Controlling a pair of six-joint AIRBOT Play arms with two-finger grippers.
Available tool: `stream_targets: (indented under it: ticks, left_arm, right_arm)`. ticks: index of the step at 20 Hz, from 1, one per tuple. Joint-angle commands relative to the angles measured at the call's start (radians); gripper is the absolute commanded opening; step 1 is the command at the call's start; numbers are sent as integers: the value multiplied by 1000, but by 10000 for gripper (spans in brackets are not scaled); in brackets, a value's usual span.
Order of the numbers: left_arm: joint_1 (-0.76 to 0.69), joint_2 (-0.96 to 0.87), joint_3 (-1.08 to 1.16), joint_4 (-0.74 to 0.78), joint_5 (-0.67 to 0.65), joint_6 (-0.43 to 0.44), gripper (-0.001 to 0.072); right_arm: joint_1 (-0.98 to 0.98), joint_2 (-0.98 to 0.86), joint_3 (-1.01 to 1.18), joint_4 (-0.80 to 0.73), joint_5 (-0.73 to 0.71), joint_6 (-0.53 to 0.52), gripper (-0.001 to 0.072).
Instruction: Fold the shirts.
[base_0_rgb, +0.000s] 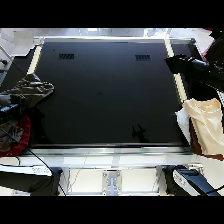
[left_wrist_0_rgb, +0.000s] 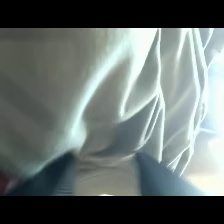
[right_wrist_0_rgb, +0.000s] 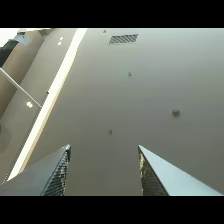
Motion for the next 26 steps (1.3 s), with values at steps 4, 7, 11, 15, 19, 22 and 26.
stream_targets:
  ticks: [4,7,11,15,19,22,26]
  left_arm:
    - [-4,-49,136,-203,-112,259,7]
    - [-5,-39,228,-203,-247,319,6]
    - [-40,42,258,-240,-542,383,5]
    - [-209,186,258,-240,-676,365,4]
    - [-496,299,258,-240,-679,325,4]
    - [-765,305,256,-235,-639,277,5]
    - [-1098,261,254,-234,-411,274,163]
  right_arm:
    - [0,-1,0,1,-1,0,477]
    - [0,-1,0,5,-1,0,478]
    - [0,-1,0,21,-5,0,477]
    - [0,0,30,58,-23,0,478]
    - [0,0,182,55,63,-1,478]
    - [-1,0,322,18,143,-2,478]
    - [-1,0,494,-92,212,-2,478]
